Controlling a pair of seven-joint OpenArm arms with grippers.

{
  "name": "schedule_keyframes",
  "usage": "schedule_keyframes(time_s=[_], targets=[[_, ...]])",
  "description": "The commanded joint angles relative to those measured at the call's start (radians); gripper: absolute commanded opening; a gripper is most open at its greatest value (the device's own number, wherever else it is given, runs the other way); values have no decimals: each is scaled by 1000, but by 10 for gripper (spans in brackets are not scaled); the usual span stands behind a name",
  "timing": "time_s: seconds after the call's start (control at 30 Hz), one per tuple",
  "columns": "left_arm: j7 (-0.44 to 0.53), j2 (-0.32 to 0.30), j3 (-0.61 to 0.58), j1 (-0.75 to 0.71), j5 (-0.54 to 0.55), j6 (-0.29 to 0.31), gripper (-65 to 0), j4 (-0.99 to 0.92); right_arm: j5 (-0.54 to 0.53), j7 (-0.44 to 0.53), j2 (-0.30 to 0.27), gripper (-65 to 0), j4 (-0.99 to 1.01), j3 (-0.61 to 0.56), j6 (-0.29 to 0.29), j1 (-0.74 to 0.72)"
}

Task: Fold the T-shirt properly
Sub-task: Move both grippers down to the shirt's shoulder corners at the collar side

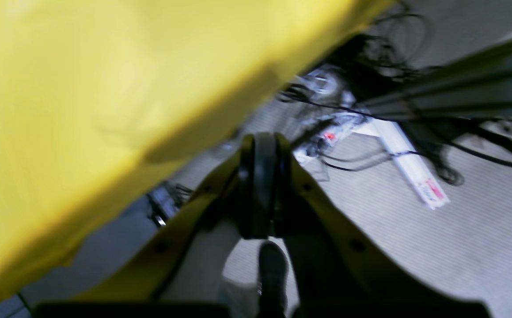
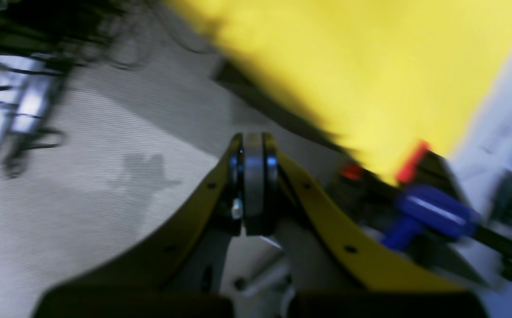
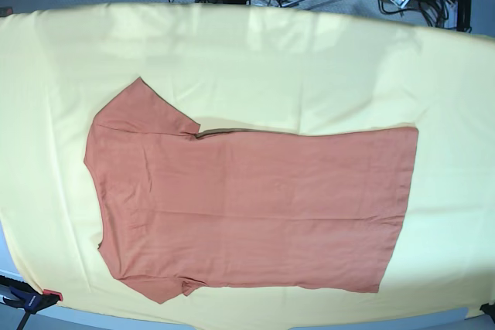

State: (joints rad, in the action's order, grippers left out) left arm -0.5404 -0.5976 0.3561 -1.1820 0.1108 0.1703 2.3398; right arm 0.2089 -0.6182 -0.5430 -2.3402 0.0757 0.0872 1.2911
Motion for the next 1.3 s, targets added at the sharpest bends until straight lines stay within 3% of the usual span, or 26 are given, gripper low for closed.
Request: schedule_keyframes(time_s=[0.0,0.1,0.3,0.47,0.7,0.8,0.83,0.97,1.03,1.27], targets=[[17,-4,5,4,-1,-2,-650,16,9,22,-3,-650,-16,38,1,18],[66,-8,5,65,-6,-1,-650,16,-4,100,-4,-650,-16,132,-53,-5],[124,-81,5,272,-58,31,-650,16,-140,181,-9,-650,-16,195,-276,-226],[237,-182,4,407,-58,111,-650,-71,-308,202,-9,-650,-16,192,-397,-403],[373,-320,-35,596,-58,246,-650,-352,-352,261,-9,-650,34,177,-542,-554],[446,-378,-126,694,-59,297,-650,-463,-351,264,-9,-648,124,129,-560,-622],[460,-394,-166,729,-61,309,-647,-492,-350,264,-9,-593,151,108,-558,-641],[466,-433,-341,887,-147,314,-345,-589,-332,263,-8,-328,232,32,-546,-698],[466,-436,-419,971,-185,305,-274,-631,-332,262,-8,-310,252,5,-523,-713],[467,-436,-640,1245,-238,305,-273,-785,-332,259,-6,-311,261,-13,-517,-724]])
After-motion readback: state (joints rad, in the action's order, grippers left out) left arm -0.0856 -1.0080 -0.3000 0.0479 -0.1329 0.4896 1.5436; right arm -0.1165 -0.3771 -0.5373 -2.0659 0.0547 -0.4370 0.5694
